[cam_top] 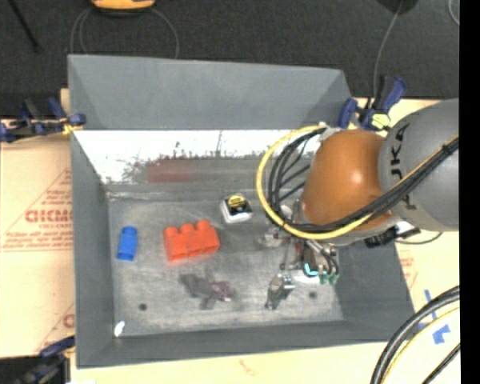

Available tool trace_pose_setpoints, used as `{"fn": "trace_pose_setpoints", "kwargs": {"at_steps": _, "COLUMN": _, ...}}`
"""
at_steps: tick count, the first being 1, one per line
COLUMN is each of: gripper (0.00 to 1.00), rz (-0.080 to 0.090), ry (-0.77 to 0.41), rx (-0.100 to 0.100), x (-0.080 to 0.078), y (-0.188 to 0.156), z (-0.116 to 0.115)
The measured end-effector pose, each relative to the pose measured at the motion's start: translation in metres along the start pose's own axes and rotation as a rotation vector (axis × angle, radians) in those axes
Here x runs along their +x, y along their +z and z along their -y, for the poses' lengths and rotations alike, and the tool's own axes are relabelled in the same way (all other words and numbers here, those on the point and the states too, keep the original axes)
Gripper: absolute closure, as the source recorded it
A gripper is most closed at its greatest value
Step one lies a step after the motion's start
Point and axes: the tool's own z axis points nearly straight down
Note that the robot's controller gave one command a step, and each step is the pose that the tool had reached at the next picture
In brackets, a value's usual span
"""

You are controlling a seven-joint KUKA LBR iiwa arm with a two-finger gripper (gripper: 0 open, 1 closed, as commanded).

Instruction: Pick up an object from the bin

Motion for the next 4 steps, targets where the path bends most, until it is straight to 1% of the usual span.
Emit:
{"fn": "trace_pose_setpoints", "kwargs": {"at_steps": 1, "gripper": 0.0, "rz": 0.008, "ry": 0.206, "rx": -0.004, "x": -0.031, "y": 0.04, "z": -0.055}}
{"fn": "trace_pose_setpoints", "kwargs": {"at_steps": 2, "gripper": 0.0, "rz": 0.006, "ry": -0.089, "rx": 0.003, "x": -0.006, "y": 0.037, "z": -0.014}}
{"fn": "trace_pose_setpoints", "kwargs": {"at_steps": 3, "gripper": 0.0, "rz": 0.01, "ry": -0.041, "rx": -0.003, "x": -0.033, "y": 0.06, "z": -0.073}}
{"fn": "trace_pose_setpoints", "kwargs": {"at_steps": 4, "gripper": 1.0, "rz": 0.009, "ry": -0.037, "rx": -0.001, "x": -0.033, "y": 0.059, "z": -0.069}}
